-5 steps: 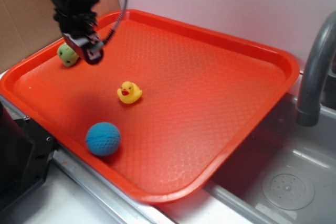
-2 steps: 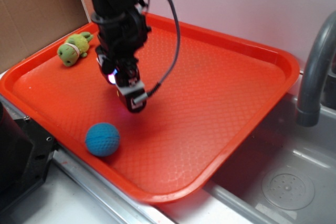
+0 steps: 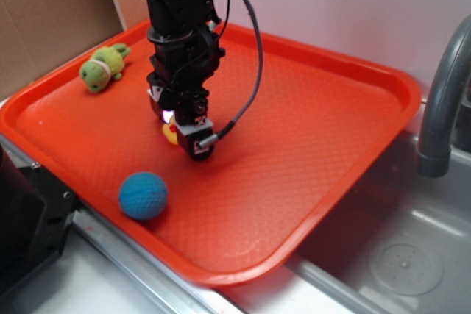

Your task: Grab the yellow duck.

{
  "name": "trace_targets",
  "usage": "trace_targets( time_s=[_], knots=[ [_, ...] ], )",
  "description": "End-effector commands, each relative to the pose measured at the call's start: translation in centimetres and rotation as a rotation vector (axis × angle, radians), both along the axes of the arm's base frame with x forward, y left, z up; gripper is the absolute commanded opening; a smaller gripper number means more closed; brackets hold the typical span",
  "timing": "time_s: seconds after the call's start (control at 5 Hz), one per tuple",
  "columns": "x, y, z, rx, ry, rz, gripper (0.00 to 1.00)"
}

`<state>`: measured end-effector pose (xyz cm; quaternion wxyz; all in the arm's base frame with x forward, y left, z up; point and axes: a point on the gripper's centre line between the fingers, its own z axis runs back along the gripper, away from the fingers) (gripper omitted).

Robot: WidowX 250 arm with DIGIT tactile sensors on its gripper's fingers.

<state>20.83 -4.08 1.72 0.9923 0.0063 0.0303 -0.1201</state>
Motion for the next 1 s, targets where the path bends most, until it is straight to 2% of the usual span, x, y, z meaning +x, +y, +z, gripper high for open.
trace_targets(
  time_s=[0.0, 0.2, 0.4, 0.6, 0.8],
  knots=[
    [-3.4, 5.9, 7.4, 0.024, -0.073, 0.256, 0.00],
    [-6.4, 9.9, 12.3, 0.019, -0.112, 0.425, 0.00],
    [-6.7, 11.2, 14.2, 0.044, -0.133, 0.483, 0.00],
    [-5.7, 11.1, 16.2, 0.085, -0.168, 0.488, 0.00],
    [-5.2, 11.1, 15.8, 0.118, -0.154, 0.492, 0.00]
  ],
)
